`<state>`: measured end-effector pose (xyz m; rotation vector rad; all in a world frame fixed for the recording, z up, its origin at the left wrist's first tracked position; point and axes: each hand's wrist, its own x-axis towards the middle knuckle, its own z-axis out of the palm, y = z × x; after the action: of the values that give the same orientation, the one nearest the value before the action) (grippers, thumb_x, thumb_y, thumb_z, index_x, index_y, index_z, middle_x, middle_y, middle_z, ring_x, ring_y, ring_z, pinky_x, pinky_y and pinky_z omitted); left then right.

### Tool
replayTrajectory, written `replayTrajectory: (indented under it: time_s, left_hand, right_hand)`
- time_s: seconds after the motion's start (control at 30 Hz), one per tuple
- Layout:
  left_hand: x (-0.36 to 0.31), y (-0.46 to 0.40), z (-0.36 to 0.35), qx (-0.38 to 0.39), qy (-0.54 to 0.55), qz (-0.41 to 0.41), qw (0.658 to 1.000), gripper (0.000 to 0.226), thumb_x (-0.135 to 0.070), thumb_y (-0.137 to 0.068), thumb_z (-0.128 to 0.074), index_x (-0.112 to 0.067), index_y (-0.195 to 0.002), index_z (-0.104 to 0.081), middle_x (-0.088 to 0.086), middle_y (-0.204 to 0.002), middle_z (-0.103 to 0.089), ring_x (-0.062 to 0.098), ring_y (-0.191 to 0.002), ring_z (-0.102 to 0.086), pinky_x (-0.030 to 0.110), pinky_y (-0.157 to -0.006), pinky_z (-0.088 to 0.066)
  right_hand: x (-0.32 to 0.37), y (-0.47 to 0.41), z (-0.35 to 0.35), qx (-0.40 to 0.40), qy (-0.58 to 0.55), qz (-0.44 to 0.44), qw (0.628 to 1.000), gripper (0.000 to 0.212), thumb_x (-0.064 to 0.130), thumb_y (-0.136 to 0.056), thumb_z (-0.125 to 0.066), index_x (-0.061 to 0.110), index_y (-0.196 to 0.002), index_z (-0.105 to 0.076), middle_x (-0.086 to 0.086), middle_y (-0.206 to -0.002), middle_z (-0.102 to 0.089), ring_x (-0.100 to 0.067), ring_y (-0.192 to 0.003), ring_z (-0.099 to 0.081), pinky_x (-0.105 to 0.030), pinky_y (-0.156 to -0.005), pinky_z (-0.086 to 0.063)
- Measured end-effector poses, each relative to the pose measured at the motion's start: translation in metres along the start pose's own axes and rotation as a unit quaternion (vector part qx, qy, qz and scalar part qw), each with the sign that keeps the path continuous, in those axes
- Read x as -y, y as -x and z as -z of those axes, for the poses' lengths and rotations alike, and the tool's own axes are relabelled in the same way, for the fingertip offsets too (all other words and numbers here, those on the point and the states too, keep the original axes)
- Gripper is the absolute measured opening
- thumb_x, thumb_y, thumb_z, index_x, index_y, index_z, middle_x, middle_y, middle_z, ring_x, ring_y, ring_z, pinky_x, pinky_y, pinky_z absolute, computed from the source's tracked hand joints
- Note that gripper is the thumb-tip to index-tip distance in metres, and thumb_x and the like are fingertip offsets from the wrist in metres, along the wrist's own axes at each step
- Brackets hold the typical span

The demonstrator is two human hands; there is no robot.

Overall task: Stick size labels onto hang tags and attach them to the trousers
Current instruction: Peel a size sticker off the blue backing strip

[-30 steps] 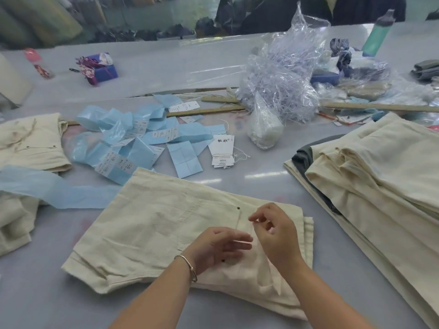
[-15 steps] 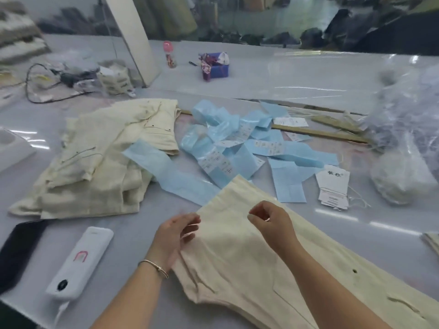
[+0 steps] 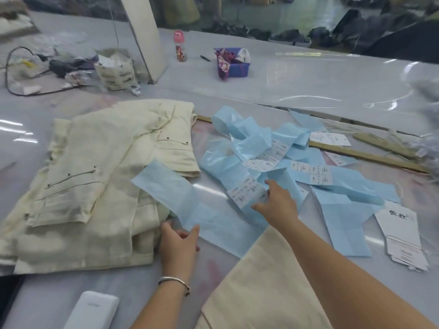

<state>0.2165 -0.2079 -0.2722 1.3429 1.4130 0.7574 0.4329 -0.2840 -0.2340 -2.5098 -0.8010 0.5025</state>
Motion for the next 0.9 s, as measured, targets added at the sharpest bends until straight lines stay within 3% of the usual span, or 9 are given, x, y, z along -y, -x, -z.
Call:
replayTrajectory:
  time_s: [0.13, 0.23, 0.33, 0.4, 0.5, 0.6, 0.7, 0.83, 0.9]
  left_hand:
    - [-0.005, -0.026, -0.005, 0.032, -0.06, -0.053, 0.996, 0.018, -0.018, -0.092, -0.064, -0.006, -0.08, -0.057, 0.013, -0.061, -0.06, 0.018, -0.041, -0.051, 0.035, -0.049, -0.054]
    - [-0.018, -0.034, -0.011, 0.049, -0.037, -0.083, 0.995, 0.035, -0.015, -0.096, -0.057, -0.005, -0.064, -0.054, 0.005, -0.049, -0.061, 0.014, -0.037, -0.053, 0.023, -0.044, -0.047]
    - [-0.035, -0.03, -0.02, 0.077, -0.061, -0.162, 0.982, 0.028, -0.011, -0.092, -0.059, -0.009, -0.066, -0.067, -0.004, -0.051, -0.066, 0.004, -0.048, -0.063, 0.015, -0.055, -0.046]
    - [-0.042, -0.018, -0.027, 0.113, -0.136, -0.261, 0.949, 0.024, -0.011, -0.086, -0.059, -0.01, -0.066, -0.072, -0.002, -0.055, -0.067, 0.008, -0.053, -0.065, 0.02, -0.056, -0.048]
    - [-0.038, 0.008, -0.039, 0.105, -0.267, -0.468, 0.836, 0.016, -0.017, -0.066, -0.061, -0.013, -0.05, -0.061, 0.002, -0.05, -0.057, 0.026, -0.046, -0.056, 0.02, -0.043, -0.029]
    - [-0.025, 0.021, -0.048, 0.134, -0.257, -0.567, 0.771, 0.007, -0.014, -0.062, -0.072, -0.02, -0.06, -0.068, 0.004, -0.082, -0.071, 0.027, -0.078, -0.063, 0.023, -0.058, -0.042]
    - [-0.013, 0.02, -0.046, 0.16, -0.267, -0.583, 0.751, 0.014, -0.013, -0.068, -0.07, -0.026, -0.063, -0.069, 0.008, -0.139, -0.056, 0.028, -0.128, -0.049, 0.036, -0.098, -0.044]
    - [-0.009, 0.021, -0.042, 0.176, -0.314, -0.55, 0.753, 0.019, -0.018, -0.063, -0.084, -0.025, -0.056, -0.067, 0.006, -0.146, -0.048, 0.031, -0.135, -0.045, 0.046, -0.109, -0.034]
    - [-0.011, 0.02, -0.039, 0.174, -0.305, -0.538, 0.766, 0.02, -0.021, -0.061, -0.085, -0.024, -0.054, -0.067, 0.01, -0.141, -0.053, 0.034, -0.13, -0.049, 0.046, -0.106, -0.036]
  right_hand:
    - [0.006, -0.009, -0.007, -0.001, -0.156, -0.041, 0.987, 0.029, 0.008, -0.08, -0.066, 0.016, -0.108, -0.062, -0.002, -0.093, -0.066, -0.02, -0.083, -0.061, -0.032, -0.074, -0.05]
    - [0.0, -0.009, -0.001, -0.015, -0.35, -0.087, 0.933, 0.036, -0.001, -0.081, -0.067, 0.019, -0.111, -0.06, -0.003, -0.087, -0.07, -0.016, -0.074, -0.065, -0.027, -0.062, -0.049]
    - [-0.007, -0.009, 0.008, -0.028, -0.424, -0.107, 0.899, 0.04, 0.0, -0.081, -0.071, 0.021, -0.113, -0.059, -0.008, -0.092, -0.071, -0.019, -0.076, -0.067, -0.028, -0.062, -0.049]
    - [-0.01, -0.008, 0.011, -0.041, -0.444, -0.11, 0.888, 0.042, -0.002, -0.081, -0.069, 0.023, -0.113, -0.059, -0.009, -0.093, -0.071, -0.018, -0.076, -0.066, -0.027, -0.062, -0.048]
    - [-0.014, -0.003, 0.011, -0.052, -0.422, -0.08, 0.902, 0.047, -0.005, -0.081, -0.067, 0.023, -0.117, -0.058, -0.005, -0.09, -0.068, -0.014, -0.078, -0.064, -0.024, -0.063, -0.047]
    - [-0.016, 0.003, 0.012, -0.119, -0.298, 0.005, 0.947, 0.047, 0.001, -0.076, -0.074, 0.027, -0.112, -0.06, 0.007, -0.101, -0.058, -0.009, -0.092, -0.053, -0.02, -0.075, -0.044]
    - [-0.013, 0.014, 0.017, -0.161, -0.273, 0.061, 0.946, 0.032, 0.0, -0.073, -0.073, 0.022, -0.094, -0.065, 0.007, -0.094, -0.063, -0.008, -0.086, -0.056, -0.022, -0.073, -0.044]
    - [-0.01, 0.033, 0.018, -0.067, -0.349, 0.02, 0.935, 0.006, 0.004, -0.081, -0.069, 0.007, -0.076, -0.066, -0.003, -0.068, -0.066, -0.015, -0.063, -0.058, -0.029, -0.064, -0.048]
    - [-0.01, 0.043, 0.013, -0.008, -0.374, -0.006, 0.928, 0.016, 0.013, -0.083, -0.072, -0.001, -0.079, -0.065, -0.006, -0.067, -0.063, -0.015, -0.063, -0.055, -0.021, -0.058, -0.045]
